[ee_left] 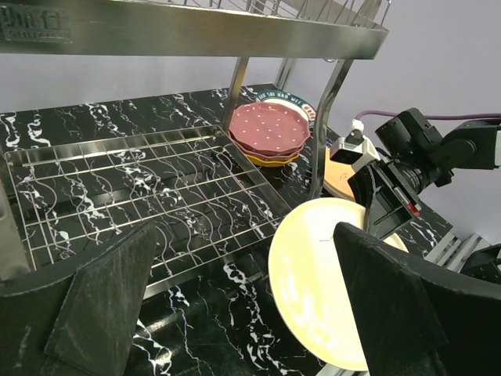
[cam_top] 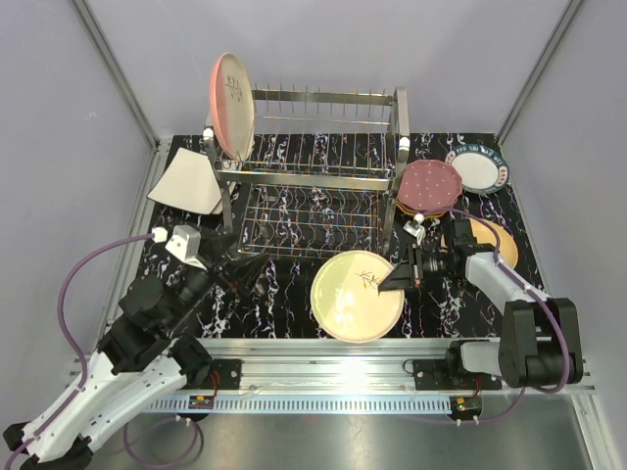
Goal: Unload the plates from the dish rack
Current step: Place the plate on the table
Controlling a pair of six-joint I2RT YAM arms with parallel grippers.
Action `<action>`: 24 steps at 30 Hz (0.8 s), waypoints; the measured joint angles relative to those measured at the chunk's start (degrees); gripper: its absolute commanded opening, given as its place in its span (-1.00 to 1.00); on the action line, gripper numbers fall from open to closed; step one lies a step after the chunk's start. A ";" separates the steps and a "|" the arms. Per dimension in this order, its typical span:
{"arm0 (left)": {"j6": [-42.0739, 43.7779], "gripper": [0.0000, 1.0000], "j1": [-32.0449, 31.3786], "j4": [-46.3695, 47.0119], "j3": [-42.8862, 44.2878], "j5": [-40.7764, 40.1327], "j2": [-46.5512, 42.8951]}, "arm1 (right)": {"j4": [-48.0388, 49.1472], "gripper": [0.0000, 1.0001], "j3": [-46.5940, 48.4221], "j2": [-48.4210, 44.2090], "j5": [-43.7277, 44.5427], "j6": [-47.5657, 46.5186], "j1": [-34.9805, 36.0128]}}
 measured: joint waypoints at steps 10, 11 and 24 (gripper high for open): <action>0.61 0.98 0.00 -2.67 0.00 -1.25 -1.40 | -0.20 -1.00 0.00 5.18 3.26 0.55 0.04; 0.61 0.98 0.00 -2.75 -0.02 -1.38 -1.57 | -0.17 -1.00 0.00 5.42 3.72 0.76 0.04; 0.55 0.98 0.00 -3.76 -0.63 -2.51 -4.31 | 3.06 -1.00 -0.98 13.57 6.27 3.13 0.04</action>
